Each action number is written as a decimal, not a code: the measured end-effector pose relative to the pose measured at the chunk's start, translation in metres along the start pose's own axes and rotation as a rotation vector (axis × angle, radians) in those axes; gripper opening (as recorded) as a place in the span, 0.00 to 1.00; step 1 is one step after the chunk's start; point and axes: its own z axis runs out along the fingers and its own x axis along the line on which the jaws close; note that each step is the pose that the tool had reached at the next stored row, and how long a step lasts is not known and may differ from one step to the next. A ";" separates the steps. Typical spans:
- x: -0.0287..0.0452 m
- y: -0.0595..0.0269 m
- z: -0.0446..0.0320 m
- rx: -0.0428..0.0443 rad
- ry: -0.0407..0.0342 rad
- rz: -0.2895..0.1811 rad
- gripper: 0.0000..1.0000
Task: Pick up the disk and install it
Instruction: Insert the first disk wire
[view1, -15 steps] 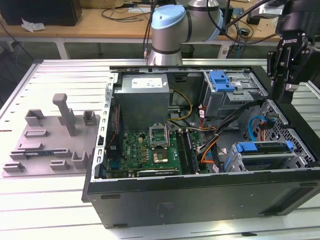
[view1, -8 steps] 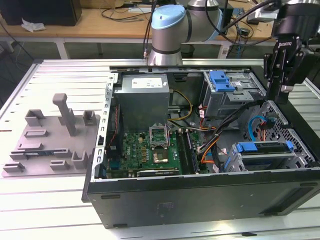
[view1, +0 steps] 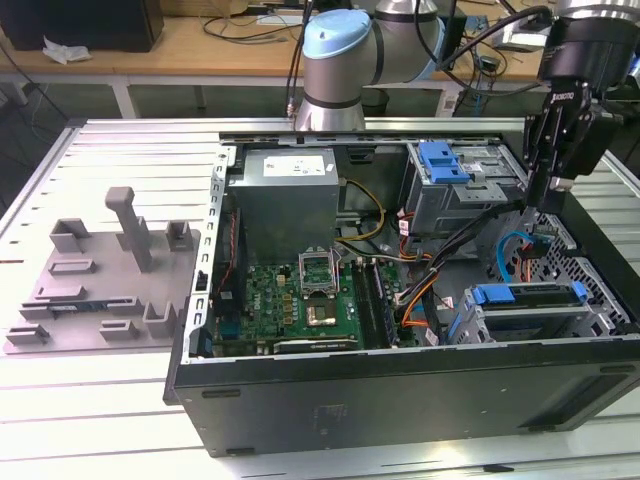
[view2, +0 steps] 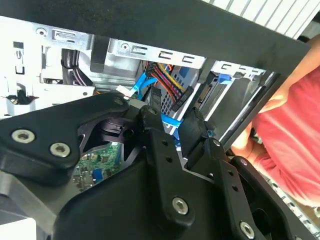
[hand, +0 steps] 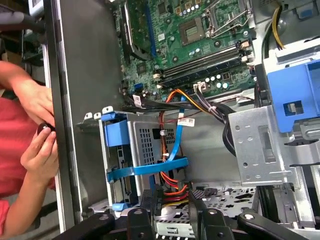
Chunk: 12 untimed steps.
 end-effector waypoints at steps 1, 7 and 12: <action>0.0003 -0.0009 0.0004 -0.0029 0.0007 0.000 0.42; 0.0006 -0.0014 0.0005 -0.0077 0.0028 -0.003 0.42; 0.0004 -0.0074 0.0012 -0.0106 0.0038 0.002 0.42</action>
